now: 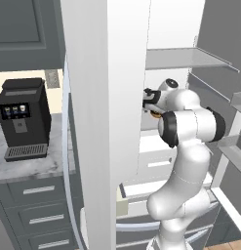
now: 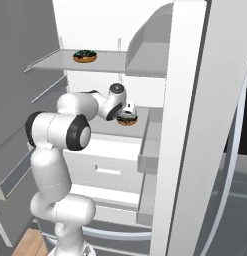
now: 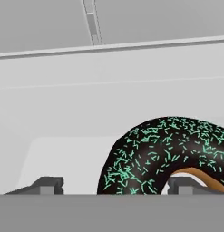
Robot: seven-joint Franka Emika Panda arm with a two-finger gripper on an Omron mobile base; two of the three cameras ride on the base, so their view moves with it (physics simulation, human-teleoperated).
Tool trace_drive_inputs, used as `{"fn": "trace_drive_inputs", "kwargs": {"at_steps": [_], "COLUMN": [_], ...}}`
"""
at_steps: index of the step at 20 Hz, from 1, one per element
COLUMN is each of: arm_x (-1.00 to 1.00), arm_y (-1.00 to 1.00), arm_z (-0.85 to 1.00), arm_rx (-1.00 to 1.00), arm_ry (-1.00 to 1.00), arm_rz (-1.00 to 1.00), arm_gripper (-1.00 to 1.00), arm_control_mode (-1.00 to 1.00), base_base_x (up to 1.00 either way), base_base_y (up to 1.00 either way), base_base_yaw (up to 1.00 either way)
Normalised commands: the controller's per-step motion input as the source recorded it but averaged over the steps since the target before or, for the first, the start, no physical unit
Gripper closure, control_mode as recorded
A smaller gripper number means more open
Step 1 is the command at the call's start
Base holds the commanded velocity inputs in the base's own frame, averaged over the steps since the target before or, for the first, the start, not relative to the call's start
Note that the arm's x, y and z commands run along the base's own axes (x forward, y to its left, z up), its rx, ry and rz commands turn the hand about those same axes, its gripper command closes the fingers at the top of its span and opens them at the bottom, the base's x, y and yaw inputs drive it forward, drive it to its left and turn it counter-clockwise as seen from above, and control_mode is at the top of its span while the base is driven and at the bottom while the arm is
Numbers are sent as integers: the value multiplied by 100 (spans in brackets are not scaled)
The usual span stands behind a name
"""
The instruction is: Take the donuts from the fridge and place them on the empty tray on the dining counter.
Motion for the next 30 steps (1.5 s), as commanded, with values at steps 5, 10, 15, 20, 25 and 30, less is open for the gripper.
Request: {"fn": "trace_drive_inputs", "kwargs": {"at_steps": [5, 10, 15, 20, 25, 30], "arm_x": [-28, -83, -100, -99, -100, -100], "arm_y": [-13, -6, 0, 0, 8, 11], "arm_z": [-49, 34, 100, 100, 100, 96], "arm_rx": [0, 0, 0, 0, 0, 0], "arm_ry": [-6, -19, -13, 3, 1, -3], "arm_rz": [0, 0, 3, 0, 0, 0], "arm_gripper": [100, 100, 100, 100, 100, 100], "arm_control_mode": [-100, -100, -100, -100, -100, -100], "base_base_x": [0, 0, 0, 0, 0, 0], "base_base_y": [0, 0, 0, 0, 0, 0], "base_base_yaw": [0, 0, 0, 0, 0, 0]}}
